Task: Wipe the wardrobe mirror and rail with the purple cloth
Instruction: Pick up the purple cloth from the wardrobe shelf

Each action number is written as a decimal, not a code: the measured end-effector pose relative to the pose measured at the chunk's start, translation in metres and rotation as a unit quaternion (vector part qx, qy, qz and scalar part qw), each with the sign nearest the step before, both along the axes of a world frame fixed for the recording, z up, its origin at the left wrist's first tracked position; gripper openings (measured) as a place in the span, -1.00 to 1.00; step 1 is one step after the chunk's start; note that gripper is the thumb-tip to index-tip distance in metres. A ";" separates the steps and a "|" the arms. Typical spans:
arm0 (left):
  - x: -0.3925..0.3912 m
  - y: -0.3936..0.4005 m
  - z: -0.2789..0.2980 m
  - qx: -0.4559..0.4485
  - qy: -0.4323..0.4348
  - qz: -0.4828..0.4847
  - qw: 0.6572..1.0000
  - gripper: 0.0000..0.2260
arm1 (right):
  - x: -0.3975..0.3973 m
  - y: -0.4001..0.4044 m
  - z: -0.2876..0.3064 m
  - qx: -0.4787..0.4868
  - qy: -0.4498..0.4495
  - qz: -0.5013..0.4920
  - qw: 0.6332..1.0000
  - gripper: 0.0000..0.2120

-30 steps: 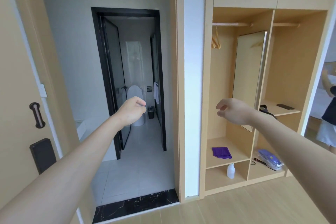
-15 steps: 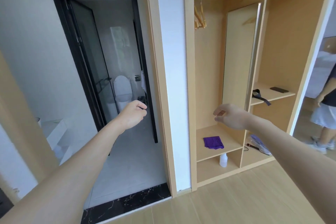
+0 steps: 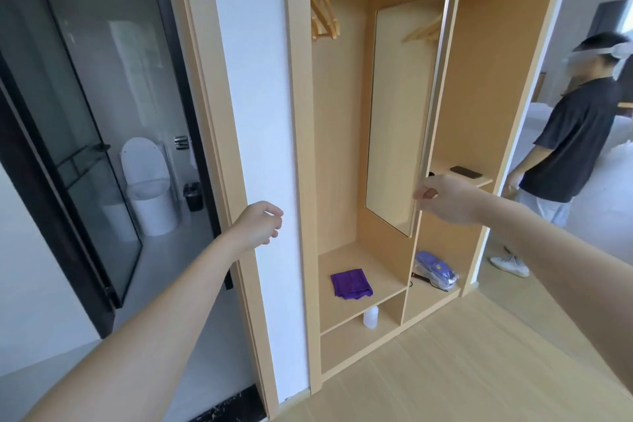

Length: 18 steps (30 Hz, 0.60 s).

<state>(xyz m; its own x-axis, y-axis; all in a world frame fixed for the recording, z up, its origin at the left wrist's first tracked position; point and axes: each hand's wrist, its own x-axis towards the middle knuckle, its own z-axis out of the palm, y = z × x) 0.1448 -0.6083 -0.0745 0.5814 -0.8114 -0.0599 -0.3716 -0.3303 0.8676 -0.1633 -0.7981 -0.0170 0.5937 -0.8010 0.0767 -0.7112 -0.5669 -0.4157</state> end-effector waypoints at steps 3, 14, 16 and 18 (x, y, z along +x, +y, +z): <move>0.019 -0.040 -0.002 -0.001 0.002 -0.018 1.000 -0.78 | 0.017 -0.029 -0.009 0.005 -0.009 -0.015 1.000 -0.84; 0.052 -0.163 -0.036 0.031 -0.020 -0.058 0.998 -0.76 | 0.050 -0.142 -0.065 0.061 0.011 -0.033 0.998 -0.89; 0.054 -0.192 -0.040 0.037 -0.027 -0.067 0.997 -0.76 | 0.054 -0.170 -0.078 0.071 0.010 -0.039 0.997 -0.89; 0.053 -0.228 -0.044 0.040 -0.032 -0.076 0.996 -0.78 | 0.057 -0.202 -0.091 0.089 0.009 -0.042 0.995 -0.88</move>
